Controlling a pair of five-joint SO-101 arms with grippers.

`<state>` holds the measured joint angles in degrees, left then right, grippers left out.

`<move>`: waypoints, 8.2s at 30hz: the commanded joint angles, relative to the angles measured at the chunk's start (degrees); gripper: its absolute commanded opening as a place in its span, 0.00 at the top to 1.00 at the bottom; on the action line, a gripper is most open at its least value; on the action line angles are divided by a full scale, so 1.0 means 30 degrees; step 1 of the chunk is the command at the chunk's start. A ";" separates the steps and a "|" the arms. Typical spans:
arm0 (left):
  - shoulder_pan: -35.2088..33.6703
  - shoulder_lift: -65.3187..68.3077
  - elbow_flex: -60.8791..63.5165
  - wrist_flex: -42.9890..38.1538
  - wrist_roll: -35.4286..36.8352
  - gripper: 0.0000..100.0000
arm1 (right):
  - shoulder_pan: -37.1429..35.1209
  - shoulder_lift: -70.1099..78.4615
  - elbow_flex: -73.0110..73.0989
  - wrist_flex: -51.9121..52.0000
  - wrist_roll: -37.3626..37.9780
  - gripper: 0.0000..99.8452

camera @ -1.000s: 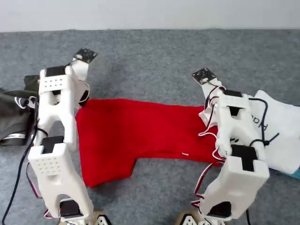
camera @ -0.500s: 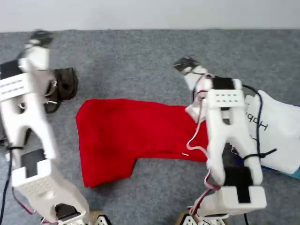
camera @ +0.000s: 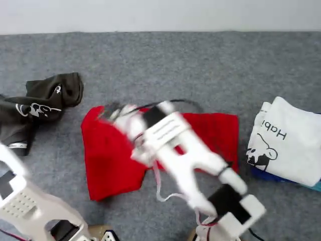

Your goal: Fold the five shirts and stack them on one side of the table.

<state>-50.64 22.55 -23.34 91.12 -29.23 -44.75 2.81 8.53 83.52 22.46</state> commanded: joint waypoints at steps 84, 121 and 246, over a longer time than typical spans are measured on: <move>-0.2901 0.0029 -0.0894 -0.0440 -0.1758 0.98 | -0.6110 1.4784 -1.1839 0.1597 0.2110 0.98; -0.2491 0.0147 -0.2125 -0.0322 -0.1758 0.98 | -0.0308 1.2703 -1.6117 0.1070 0.3868 0.95; -0.2432 -0.0791 -0.5670 0.3106 -0.1758 0.98 | -0.0864 2.0264 -3.2850 0.4059 0.3751 0.97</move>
<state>-58.37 23.60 -38.20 99.30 -34.15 -45.45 68.22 -87.38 95.82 33.45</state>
